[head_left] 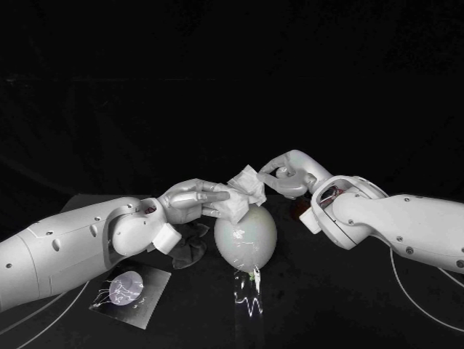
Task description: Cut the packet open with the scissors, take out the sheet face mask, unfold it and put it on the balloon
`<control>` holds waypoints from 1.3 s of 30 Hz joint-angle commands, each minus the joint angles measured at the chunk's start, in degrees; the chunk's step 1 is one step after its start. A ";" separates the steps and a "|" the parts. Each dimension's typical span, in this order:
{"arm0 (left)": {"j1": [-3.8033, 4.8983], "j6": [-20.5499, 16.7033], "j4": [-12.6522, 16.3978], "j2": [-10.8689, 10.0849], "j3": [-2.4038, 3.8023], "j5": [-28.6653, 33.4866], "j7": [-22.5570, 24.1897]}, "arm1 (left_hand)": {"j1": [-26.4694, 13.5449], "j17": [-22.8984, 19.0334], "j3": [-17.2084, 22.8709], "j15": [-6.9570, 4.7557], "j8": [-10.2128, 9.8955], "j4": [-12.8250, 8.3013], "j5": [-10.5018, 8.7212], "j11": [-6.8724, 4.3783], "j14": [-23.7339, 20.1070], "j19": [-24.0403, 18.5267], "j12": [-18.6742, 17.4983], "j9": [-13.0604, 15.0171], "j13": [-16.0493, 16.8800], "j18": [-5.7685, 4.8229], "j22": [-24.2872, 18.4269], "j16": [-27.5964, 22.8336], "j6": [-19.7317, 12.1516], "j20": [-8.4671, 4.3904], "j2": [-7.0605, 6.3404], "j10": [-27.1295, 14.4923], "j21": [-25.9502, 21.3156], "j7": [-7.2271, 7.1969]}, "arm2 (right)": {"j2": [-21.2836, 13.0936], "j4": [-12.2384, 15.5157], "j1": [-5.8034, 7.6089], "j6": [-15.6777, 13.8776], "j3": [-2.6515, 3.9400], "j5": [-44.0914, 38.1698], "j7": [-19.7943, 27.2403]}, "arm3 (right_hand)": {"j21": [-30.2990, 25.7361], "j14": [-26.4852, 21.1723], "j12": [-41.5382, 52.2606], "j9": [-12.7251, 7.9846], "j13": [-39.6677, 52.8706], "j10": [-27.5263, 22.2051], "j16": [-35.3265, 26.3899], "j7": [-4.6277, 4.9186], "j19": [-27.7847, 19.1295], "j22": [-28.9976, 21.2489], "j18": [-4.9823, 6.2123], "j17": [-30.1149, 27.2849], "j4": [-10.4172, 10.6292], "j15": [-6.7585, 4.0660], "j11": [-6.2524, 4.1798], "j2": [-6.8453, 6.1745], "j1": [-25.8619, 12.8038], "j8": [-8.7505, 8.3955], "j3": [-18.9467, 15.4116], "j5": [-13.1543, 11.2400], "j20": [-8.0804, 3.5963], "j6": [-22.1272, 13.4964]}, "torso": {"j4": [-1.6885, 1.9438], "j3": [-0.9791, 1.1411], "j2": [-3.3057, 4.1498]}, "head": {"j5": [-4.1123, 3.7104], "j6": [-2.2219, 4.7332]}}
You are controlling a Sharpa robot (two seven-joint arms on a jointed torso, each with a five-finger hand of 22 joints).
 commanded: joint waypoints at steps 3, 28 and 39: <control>0.58 2.85 0.23 -0.15 0.09 -0.64 -0.58 | 0.03 0.15 -0.22 -0.13 0.45 0.37 0.14 -0.06 0.64 0.52 0.30 0.16 0.06 0.60 0.14 0.50 0.77 0.07 0.55 0.55 0.36 0.88 | 0.08 -0.47 0.26 2.98 0.11 3.16 3.26 | 0.50 5.88 -0.13 0.05 13.73 5.13 0.24 0.04 0.54 6.73 -0.33 15.09 -2.12 -0.41 -0.41 -0.09 0.29 0.18 2.34 0.27 -0.09 0.50 | -0.05 -0.01 -0.03 | 0.02 0.07; 1.91 7.33 1.05 -3.31 0.08 3.62 -4.69 | 0.79 1.40 -0.96 -1.11 2.11 -0.42 0.16 -0.94 2.31 1.76 1.62 0.53 0.20 0.56 1.35 3.21 0.13 -1.00 -0.64 3.28 2.52 0.29 | -0.84 -2.00 1.03 4.04 0.13 13.39 5.58 | 0.20 5.88 -0.28 0.10 13.59 5.05 0.24 0.03 0.34 6.64 -0.26 15.09 -2.21 -0.42 -0.42 -0.07 0.30 0.22 2.40 0.26 -0.11 0.46 | -0.02 -0.04 -0.03 | -0.53 0.42; 2.09 7.76 1.09 -2.86 0.09 5.41 -3.11 | 1.14 2.32 -3.86 -1.83 4.22 -1.83 0.16 -1.80 3.06 1.15 2.42 1.29 0.35 0.23 2.43 5.22 1.39 -1.28 -1.50 5.21 3.99 -0.62 | 0.28 -2.56 1.05 6.42 0.05 13.02 4.00 | -0.43 5.88 -0.55 0.12 13.35 4.90 0.24 0.08 -0.06 6.46 -0.13 15.09 -2.24 -0.42 -0.40 -0.11 0.24 0.21 2.40 0.26 -0.12 0.33 | 0.00 -0.04 0.04 | -0.59 0.64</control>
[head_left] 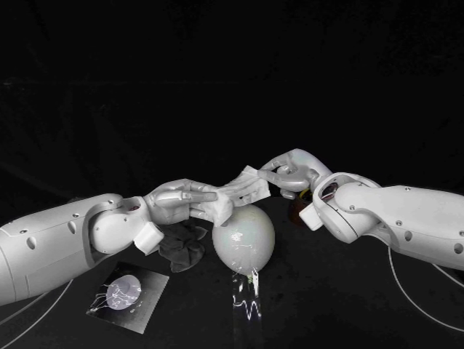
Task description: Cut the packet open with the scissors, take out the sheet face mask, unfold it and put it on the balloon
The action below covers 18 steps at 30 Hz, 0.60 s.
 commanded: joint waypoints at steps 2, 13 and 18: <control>0.38 1.24 0.17 0.54 0.09 2.23 1.49 | -0.06 0.33 -0.68 -0.43 1.03 -0.06 0.27 -0.01 0.47 -0.10 0.56 0.38 0.13 0.42 0.39 0.78 0.63 -0.39 0.14 0.83 0.72 0.11 | 0.38 -0.03 0.06 2.34 0.00 0.06 -0.80 | -0.39 5.99 -0.19 -0.01 13.37 4.91 0.37 0.08 -0.27 6.46 -0.05 15.10 -2.00 -0.53 -0.40 0.02 0.37 0.16 2.16 0.21 0.09 0.34 | -0.05 0.00 0.07 | 0.01 0.06; 0.85 -0.22 0.10 0.81 0.09 2.64 2.04 | 0.07 0.64 -1.10 -0.55 1.16 -0.18 0.28 -0.09 0.45 -0.14 0.73 0.38 0.14 0.41 0.84 1.46 0.25 -0.52 0.19 1.13 1.38 0.10 | 0.75 -0.31 0.06 2.44 -0.08 -0.44 -1.37 | -0.48 5.99 -0.34 0.02 13.24 4.82 0.37 0.12 -0.33 6.43 -0.04 15.10 -1.98 -0.53 -0.38 0.02 0.27 0.17 2.14 0.21 0.09 0.27 | -0.06 0.05 0.01 | -0.02 0.00; 1.28 -0.17 0.43 0.82 0.11 3.03 2.30 | 0.21 1.03 -1.55 -0.84 1.45 -0.25 0.27 -0.34 0.97 0.16 1.10 0.42 0.21 0.53 1.53 2.45 0.17 -0.82 0.39 1.98 2.44 -0.07 | 0.98 -0.87 0.05 2.15 -0.13 -1.42 -1.70 | -0.56 5.99 -0.50 0.04 13.10 4.74 0.37 0.14 -0.40 6.40 -0.03 15.10 -1.95 -0.52 -0.36 0.01 0.19 0.17 2.13 0.21 0.09 0.20 | -0.07 0.01 0.01 | -0.05 0.17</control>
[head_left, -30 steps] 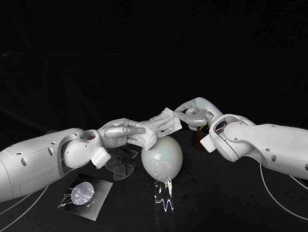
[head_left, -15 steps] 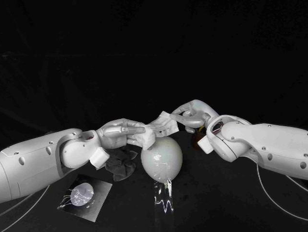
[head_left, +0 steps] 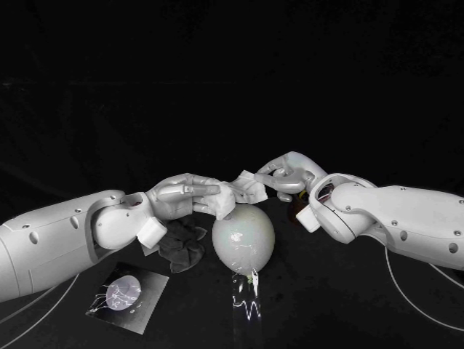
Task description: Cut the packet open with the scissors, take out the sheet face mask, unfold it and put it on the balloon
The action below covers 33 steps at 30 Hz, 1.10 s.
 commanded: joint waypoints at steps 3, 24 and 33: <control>0.82 -0.20 0.64 0.13 0.14 1.59 1.57 | 0.28 0.34 -0.59 -0.60 1.53 -0.01 0.27 -0.42 0.90 0.64 0.56 0.37 0.15 0.69 0.79 1.03 0.00 -0.68 0.54 1.45 1.34 -0.19 | 0.46 -0.85 0.03 0.58 -0.08 -2.05 -0.63 | -0.43 6.00 -0.53 0.06 13.05 4.70 0.20 0.03 -0.46 6.40 0.03 15.05 -1.93 -0.52 -0.35 0.03 0.17 0.29 2.12 0.36 0.08 0.30 | 0.02 -0.03 0.01 | -0.04 0.13; 4.78 -11.70 0.82 1.93 0.19 2.71 -4.01 | 0.44 0.78 -0.85 -1.60 1.98 -0.12 0.29 -1.16 3.80 2.04 0.54 0.24 0.19 0.74 3.10 2.39 -0.32 -2.23 0.48 4.31 5.10 -0.68 | 1.72 -3.34 -0.23 -1.16 -0.54 4.34 6.84 | -46.18 -31.76 -68.55 -2.70 -48.35 -26.42 -49.51 6.59 -24.09 -20.68 4.04 -44.90 5.55 6.69 6.58 -5.02 -3.24 -5.93 -6.32 0.46 7.51 -11.10 | 0.00 0.01 -0.01 | 0.57 0.16; 5.47 -17.16 1.12 2.25 0.20 3.61 -5.62 | 0.41 0.79 -0.59 -1.96 2.09 -0.31 0.29 -1.44 5.04 2.27 0.41 0.12 0.18 0.72 4.02 2.36 -0.48 -2.76 0.24 5.63 6.54 -0.85 | 1.51 -4.43 -0.43 -1.98 -0.59 5.83 10.22 | -56.20 -34.71 -73.80 -4.86 -62.60 -26.58 -63.44 7.52 -24.02 -33.38 3.92 -53.83 6.39 8.92 8.03 -4.02 0.35 -7.60 -10.85 0.85 9.72 -10.19 | 0.08 -0.01 -0.01 | 0.87 0.11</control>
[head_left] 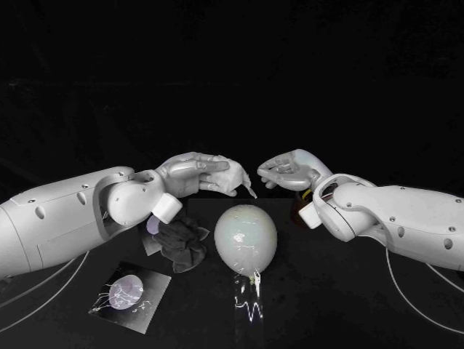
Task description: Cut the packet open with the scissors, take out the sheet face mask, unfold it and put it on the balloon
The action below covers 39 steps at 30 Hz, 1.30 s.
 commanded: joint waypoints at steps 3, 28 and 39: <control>0.48 -6.97 0.55 0.33 0.09 1.67 -2.02 | 0.02 0.07 0.18 -0.20 1.80 -0.23 0.31 -0.17 0.89 0.02 -0.01 0.10 0.02 1.16 0.44 0.31 -0.06 -0.56 -0.14 1.04 0.72 -0.44 | -0.12 0.04 -0.22 -0.55 0.00 0.30 4.94 | -1.35 -0.96 -1.49 -0.77 -3.93 -0.57 -4.57 0.93 -1.20 -3.78 0.19 -2.44 -0.54 0.81 0.71 -0.20 1.54 -0.84 -1.29 0.06 0.86 0.32 | 0.05 -0.03 0.03 | 0.17 -0.06; 0.81 -16.73 1.71 0.98 0.09 6.40 -1.18 | -1.91 -0.51 1.06 1.02 2.00 1.39 0.30 1.46 0.99 -1.50 -6.14 -0.11 -0.64 0.89 0.95 -3.35 -1.85 -0.31 -1.50 -3.90 1.42 0.84 | 0.36 2.35 -1.77 -1.34 -0.01 -11.86 8.78 | -2.56 -15.47 -11.65 -8.68 -10.89 -12.09 -23.25 4.18 -29.57 -29.79 -3.22 -14.50 -5.28 5.78 4.85 -1.52 6.80 -7.01 -16.69 0.64 2.70 -14.92 | 0.02 0.02 0.02 | 0.26 0.17; 0.81 -15.00 2.49 0.80 0.09 6.91 -0.95 | -2.45 -1.11 1.48 1.48 2.75 1.81 0.30 1.70 -0.08 -2.50 -7.27 0.13 -0.58 0.99 0.03 -6.06 -1.82 0.47 -1.77 -4.09 0.03 0.93 | 2.84 0.25 -1.96 -5.16 0.00 -13.33 5.66 | -2.45 -16.47 -11.77 -9.55 -10.97 -13.69 -24.18 4.40 -29.98 -30.52 -3.33 -15.27 -5.81 5.96 5.05 0.19 8.64 -7.06 -18.36 0.62 2.74 -16.26 | 0.07 -0.01 0.09 | 0.04 0.39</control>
